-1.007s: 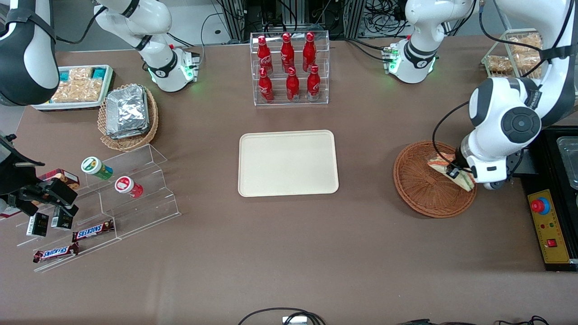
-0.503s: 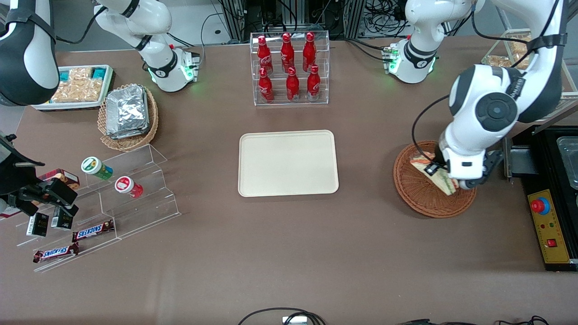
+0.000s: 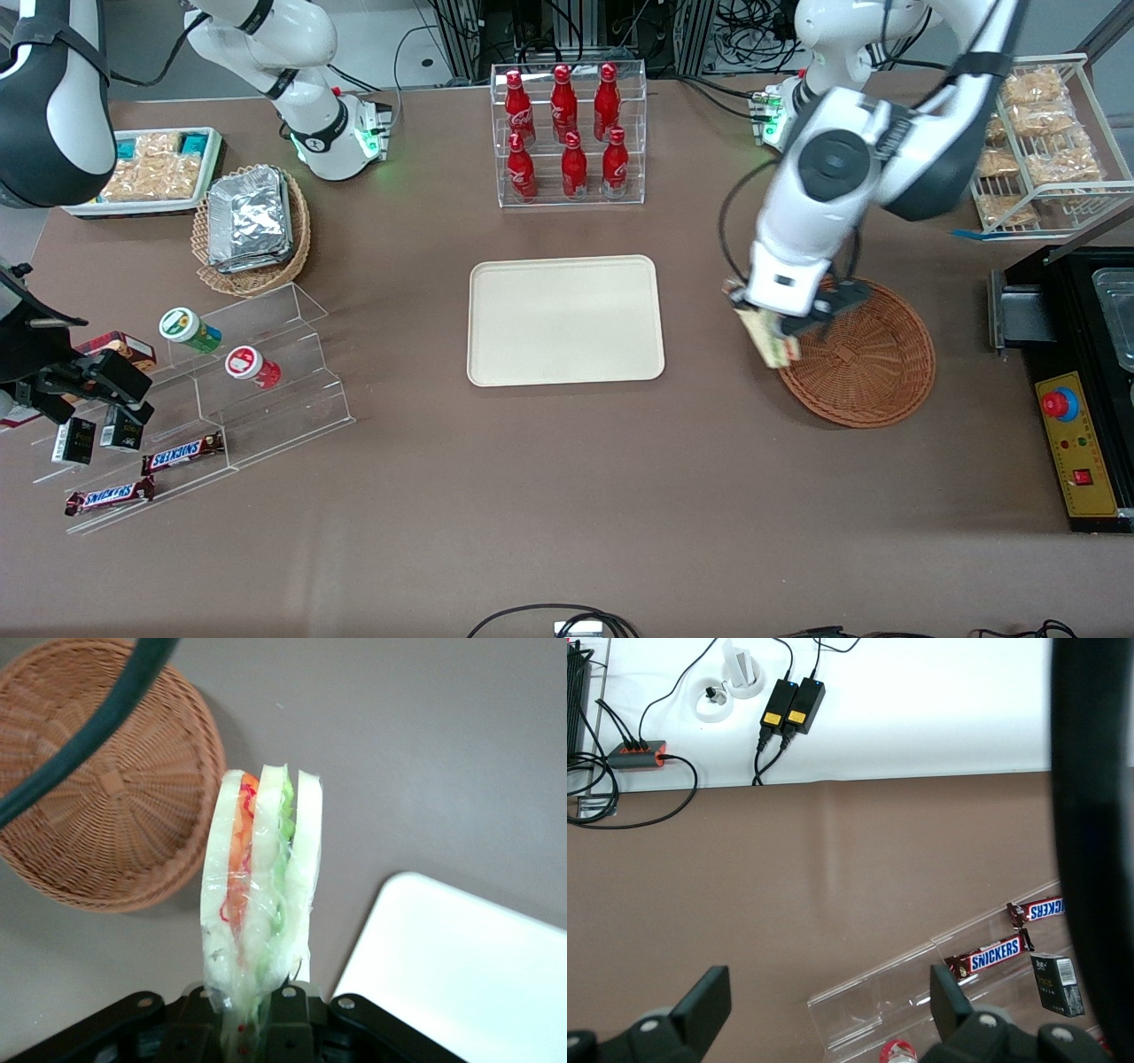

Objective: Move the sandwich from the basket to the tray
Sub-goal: 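Carry the held sandwich with the left gripper over the cream tray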

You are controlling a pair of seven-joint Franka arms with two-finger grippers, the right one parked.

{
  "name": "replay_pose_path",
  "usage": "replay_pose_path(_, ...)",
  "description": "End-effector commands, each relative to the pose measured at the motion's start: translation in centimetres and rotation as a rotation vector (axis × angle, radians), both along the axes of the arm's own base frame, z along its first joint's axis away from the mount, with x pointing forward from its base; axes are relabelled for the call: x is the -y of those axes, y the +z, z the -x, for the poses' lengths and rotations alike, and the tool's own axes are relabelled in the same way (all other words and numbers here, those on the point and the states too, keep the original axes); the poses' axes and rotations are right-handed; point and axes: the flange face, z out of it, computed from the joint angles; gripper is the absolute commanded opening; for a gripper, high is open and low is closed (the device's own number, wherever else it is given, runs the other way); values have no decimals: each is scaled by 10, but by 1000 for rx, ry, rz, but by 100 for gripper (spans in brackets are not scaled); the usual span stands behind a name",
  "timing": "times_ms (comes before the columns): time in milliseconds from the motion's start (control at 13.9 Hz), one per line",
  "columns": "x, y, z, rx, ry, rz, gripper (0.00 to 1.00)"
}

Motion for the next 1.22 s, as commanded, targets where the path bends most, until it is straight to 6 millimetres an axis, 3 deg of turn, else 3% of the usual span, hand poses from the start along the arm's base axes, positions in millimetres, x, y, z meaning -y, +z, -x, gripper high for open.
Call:
replay_pose_path(0, 42, -7, 22, -3, -146, -44, 0)
replay_pose_path(144, 77, -21, 43, -8, -239, -60, 0)
replay_pose_path(503, 139, -60, 77, 7, -428, -65, 0)
replay_pose_path(863, 168, -112, 91, -34, -517, -24, 0)
replay_pose_path(1150, 184, -139, 103, -74, -549, 10, 0)
